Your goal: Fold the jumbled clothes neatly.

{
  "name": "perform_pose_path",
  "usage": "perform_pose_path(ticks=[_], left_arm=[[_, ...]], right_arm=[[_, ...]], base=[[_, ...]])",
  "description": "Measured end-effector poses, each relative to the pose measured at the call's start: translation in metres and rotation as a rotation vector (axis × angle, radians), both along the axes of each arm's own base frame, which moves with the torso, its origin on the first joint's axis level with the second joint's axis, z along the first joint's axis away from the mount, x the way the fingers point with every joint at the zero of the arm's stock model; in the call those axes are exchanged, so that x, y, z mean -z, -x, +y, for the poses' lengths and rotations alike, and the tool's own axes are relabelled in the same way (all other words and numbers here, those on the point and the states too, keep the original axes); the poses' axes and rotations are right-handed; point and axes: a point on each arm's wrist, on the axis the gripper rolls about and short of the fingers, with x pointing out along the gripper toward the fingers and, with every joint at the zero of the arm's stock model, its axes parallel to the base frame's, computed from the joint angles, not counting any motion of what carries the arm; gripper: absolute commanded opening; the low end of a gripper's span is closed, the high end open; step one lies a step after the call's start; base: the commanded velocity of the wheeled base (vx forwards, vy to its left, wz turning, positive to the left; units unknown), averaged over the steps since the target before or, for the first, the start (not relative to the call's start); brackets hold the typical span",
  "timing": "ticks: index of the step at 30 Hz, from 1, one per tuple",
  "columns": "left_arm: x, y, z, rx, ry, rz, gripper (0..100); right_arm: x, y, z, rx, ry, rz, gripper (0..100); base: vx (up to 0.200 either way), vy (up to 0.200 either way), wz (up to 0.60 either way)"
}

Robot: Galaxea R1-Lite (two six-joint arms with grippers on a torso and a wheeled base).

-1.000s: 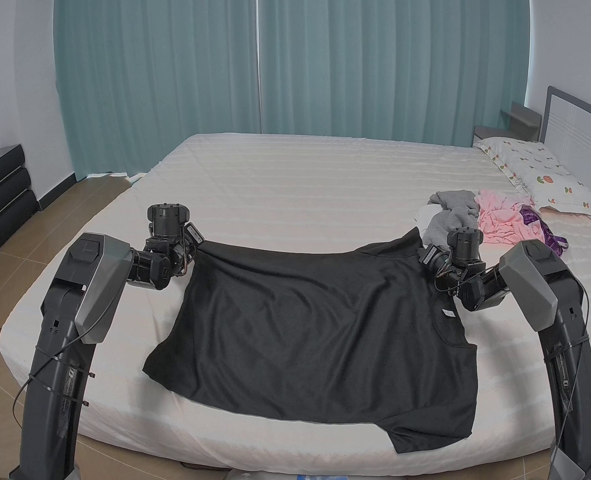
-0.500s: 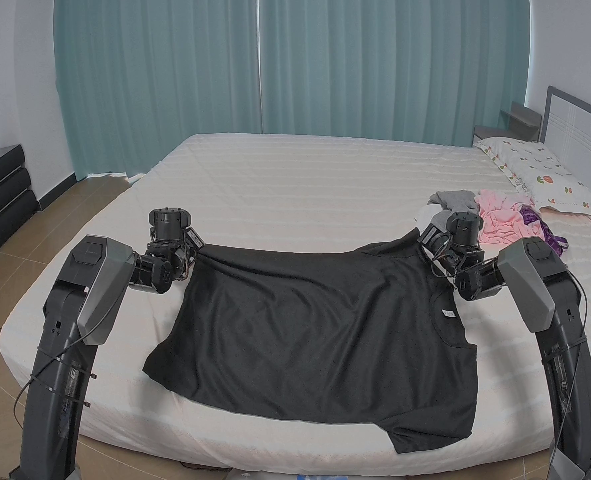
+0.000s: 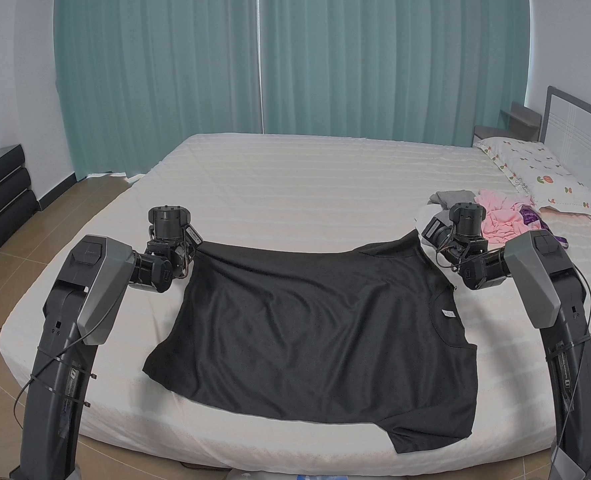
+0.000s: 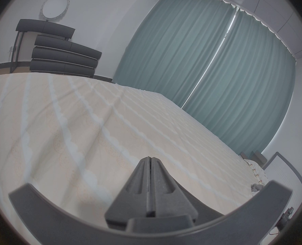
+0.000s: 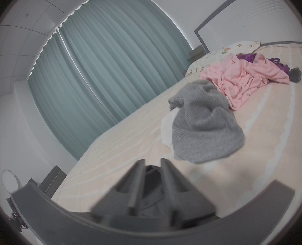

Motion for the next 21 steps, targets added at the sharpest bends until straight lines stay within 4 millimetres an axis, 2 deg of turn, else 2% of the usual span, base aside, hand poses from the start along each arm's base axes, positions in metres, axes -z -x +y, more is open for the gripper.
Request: perform_pose_path(ticks=[4,12,14,15,21], left_arm=[[0.003,0.001,-0.002,0.003,-0.001,0.008,0],[0.005,0.002,-0.003,0.005,-0.002,0.016,0],[0.005,0.002,-0.003,0.005,-0.002,0.018,0],[0.005,0.002,-0.003,0.005,-0.002,0.018,0],[0.006,0.002,-0.003,0.005,-0.003,0.022,0]], right_arm=[[0.012,0.001,-0.003,-0.024,-0.007,0.038,100],[0.050,0.009,-0.015,-0.050,0.026,0.153,100],[0.053,0.009,-0.015,-0.053,0.033,0.159,100],[0.055,0.010,-0.015,-0.054,0.035,0.163,0],[0.060,0.011,-0.011,-0.058,0.030,0.171,0]], base=[[0.000,0.000,0.00],[0.000,0.000,0.00],[0.000,0.000,0.00],[0.000,0.000,0.00],[0.000,0.000,0.00]])
